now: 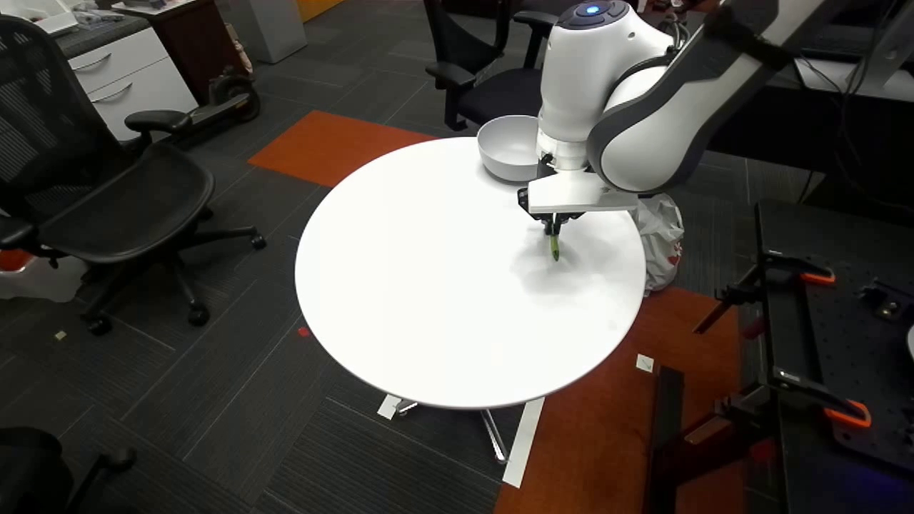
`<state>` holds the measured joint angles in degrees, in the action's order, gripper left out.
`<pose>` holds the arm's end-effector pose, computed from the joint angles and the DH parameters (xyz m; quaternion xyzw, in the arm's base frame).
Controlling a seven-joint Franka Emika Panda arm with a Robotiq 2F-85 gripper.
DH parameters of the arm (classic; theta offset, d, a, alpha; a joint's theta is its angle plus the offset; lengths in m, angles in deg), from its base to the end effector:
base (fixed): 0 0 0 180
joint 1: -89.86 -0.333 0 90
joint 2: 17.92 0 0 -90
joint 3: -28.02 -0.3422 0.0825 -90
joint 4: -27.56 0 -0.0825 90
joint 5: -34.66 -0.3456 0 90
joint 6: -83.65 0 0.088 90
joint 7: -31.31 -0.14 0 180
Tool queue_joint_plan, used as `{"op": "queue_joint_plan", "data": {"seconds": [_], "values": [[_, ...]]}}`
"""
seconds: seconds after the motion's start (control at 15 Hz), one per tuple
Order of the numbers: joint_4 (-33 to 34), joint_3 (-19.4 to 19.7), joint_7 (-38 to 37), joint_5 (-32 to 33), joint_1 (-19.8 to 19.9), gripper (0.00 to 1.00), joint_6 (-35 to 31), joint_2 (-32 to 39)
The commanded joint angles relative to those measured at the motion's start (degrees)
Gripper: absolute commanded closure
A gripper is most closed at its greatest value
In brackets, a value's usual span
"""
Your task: Move the pen to the left
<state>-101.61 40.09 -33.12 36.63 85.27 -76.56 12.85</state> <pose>0.5278 -0.0718 0.1550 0.8258 -0.5608 0.0347 0.0488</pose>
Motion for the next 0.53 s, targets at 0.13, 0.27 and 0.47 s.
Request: {"op": "queue_joint_plan", "data": {"seconds": [0.13, 0.27, 0.47], "values": [[0.4, 1.0, 0.9, 0.3, -4.9, 0.97, -3.3, -2.3], [1.0, 1.3, 0.8, 1.2, -7.6, 0.97, -4.5, -3.5], [4.1, 0.4, 1.3, 1.6, -10.4, 0.97, -4.7, -4.1]]}}
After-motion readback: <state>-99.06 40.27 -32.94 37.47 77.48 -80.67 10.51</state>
